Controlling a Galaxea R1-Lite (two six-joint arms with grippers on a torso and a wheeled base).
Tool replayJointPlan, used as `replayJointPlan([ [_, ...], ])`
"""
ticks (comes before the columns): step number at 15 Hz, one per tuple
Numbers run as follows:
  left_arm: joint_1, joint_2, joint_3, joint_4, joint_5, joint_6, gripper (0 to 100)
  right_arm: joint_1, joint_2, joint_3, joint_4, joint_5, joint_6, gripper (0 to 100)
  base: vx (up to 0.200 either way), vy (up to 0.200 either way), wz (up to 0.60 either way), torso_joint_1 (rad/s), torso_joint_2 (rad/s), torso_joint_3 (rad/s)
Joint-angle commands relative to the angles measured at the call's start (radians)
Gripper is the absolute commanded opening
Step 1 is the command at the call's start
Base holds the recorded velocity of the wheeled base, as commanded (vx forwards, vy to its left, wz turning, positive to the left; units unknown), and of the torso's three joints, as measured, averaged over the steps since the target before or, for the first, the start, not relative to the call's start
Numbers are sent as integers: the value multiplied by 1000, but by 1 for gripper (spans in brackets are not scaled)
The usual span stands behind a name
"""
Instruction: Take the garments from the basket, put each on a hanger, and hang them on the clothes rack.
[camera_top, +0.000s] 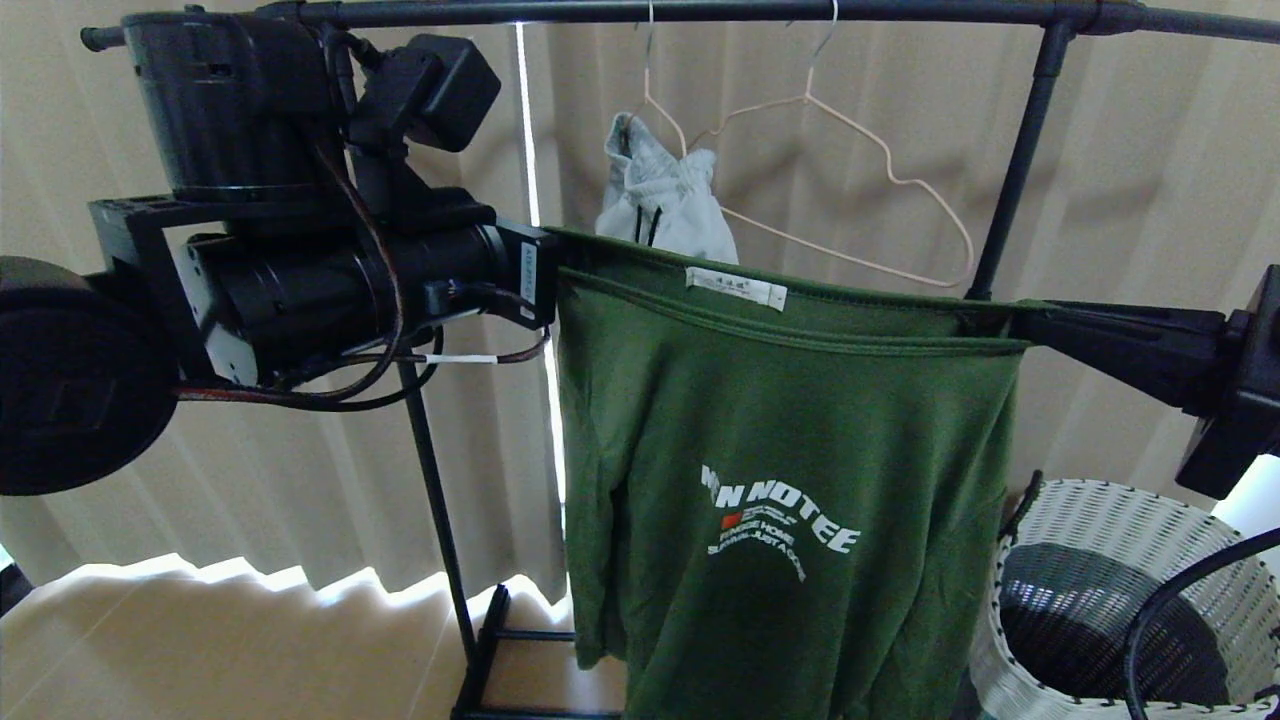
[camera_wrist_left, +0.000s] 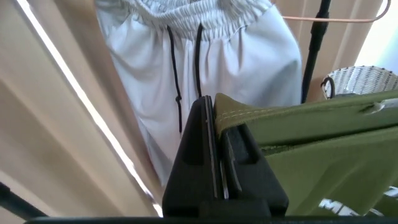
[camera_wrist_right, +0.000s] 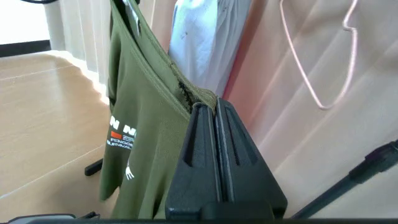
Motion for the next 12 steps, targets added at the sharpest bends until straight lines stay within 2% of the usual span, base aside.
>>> replayJointPlan([
  [1, 1, 4, 8, 3, 1, 0, 0, -3, 6, 2, 0, -2, -2, 0, 0, 0, 0, 0, 0, 0],
  [4, 6, -27, 42, 15, 2, 5, 0, -13, 52, -15, -11, -37, -3, 0, 0, 0, 0, 0, 0, 0],
  [6, 17, -73, 53, 89, -1, 5, 0, -26, 109, -37, -50, -85, -3, 0, 0, 0, 0, 0, 0, 0],
  [7, 17, -85, 54, 110, -2, 5, 0, -26, 120, -40, -66, -88, -3, 0, 0, 0, 0, 0, 0, 0],
  [8, 15, -122, 54, 176, -9, 0, 0, -26, 161, -53, -120, -90, -2, 0, 0, 0, 0, 0, 0, 0],
  [12, 4, -203, 89, 241, -10, 1, 0, -26, 292, -155, -221, -97, 3, 0, 0, 0, 0, 0, 0, 0],
])
